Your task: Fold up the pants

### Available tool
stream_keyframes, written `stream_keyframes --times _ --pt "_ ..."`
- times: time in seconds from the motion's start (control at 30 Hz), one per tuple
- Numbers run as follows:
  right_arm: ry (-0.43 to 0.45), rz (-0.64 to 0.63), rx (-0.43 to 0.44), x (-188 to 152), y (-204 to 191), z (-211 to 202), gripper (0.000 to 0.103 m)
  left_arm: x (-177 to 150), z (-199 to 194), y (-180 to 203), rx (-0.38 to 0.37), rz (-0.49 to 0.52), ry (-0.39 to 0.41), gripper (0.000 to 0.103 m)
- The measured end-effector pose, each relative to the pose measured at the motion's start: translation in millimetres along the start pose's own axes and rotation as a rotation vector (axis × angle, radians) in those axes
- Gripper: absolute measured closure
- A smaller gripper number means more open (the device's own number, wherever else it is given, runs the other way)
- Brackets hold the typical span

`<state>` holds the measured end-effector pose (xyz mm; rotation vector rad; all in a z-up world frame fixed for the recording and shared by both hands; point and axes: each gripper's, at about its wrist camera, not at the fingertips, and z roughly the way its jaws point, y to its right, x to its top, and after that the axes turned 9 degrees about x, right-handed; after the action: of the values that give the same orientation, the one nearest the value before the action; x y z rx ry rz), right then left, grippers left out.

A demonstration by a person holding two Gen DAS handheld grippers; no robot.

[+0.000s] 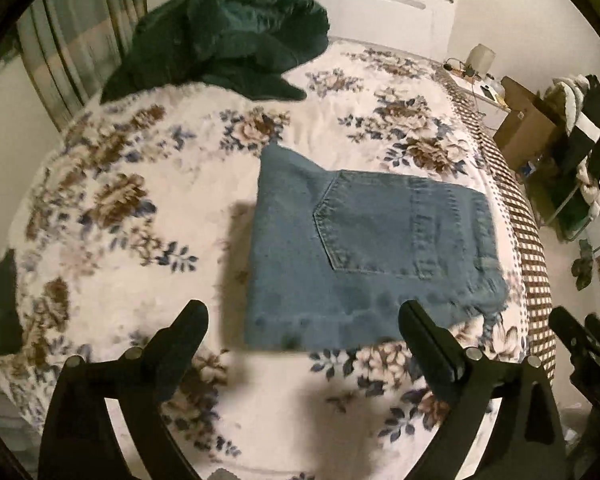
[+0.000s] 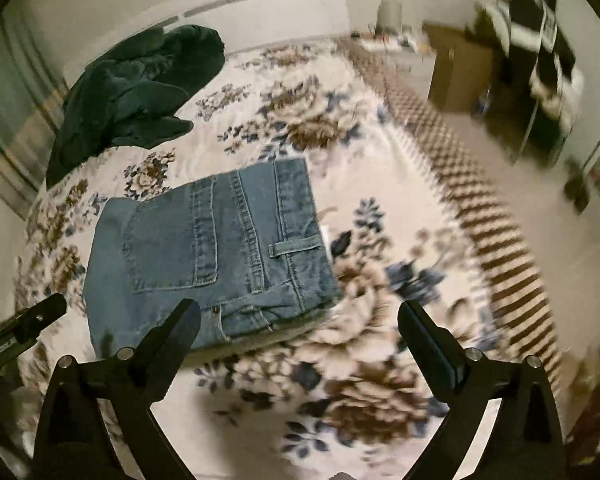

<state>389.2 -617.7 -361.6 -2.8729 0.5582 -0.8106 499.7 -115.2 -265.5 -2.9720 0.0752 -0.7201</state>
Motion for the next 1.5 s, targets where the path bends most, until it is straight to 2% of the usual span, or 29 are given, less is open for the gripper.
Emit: stream_keyframes --times 0.13,0.5,0.8,1.1,1.27,1.5 --pt "0.058 -0.064 -0.033 -11 -13 -58 0.001 -18 -57 1 0.029 -0.002 0.07 0.006" --pt "0.194 -0.137 0.027 -53 -29 -233 0.001 -74 -203 2 0.088 -0.014 0.22 0.006" --pt "0.299 -0.192 0.072 -96 -36 -374 0.001 -118 -301 -5 0.109 -0.035 0.284 0.006" --pt "0.377 -0.218 0.099 -134 -56 -488 0.001 -143 -359 -17 0.101 -0.035 0.34 0.006" --pt "0.394 -0.222 0.108 -152 -64 -525 0.001 -153 -376 -26 0.091 -0.043 0.354 0.006" --pt "0.404 -0.222 0.118 -160 -68 -548 0.001 -164 -387 -27 0.078 -0.036 0.369 0.005"
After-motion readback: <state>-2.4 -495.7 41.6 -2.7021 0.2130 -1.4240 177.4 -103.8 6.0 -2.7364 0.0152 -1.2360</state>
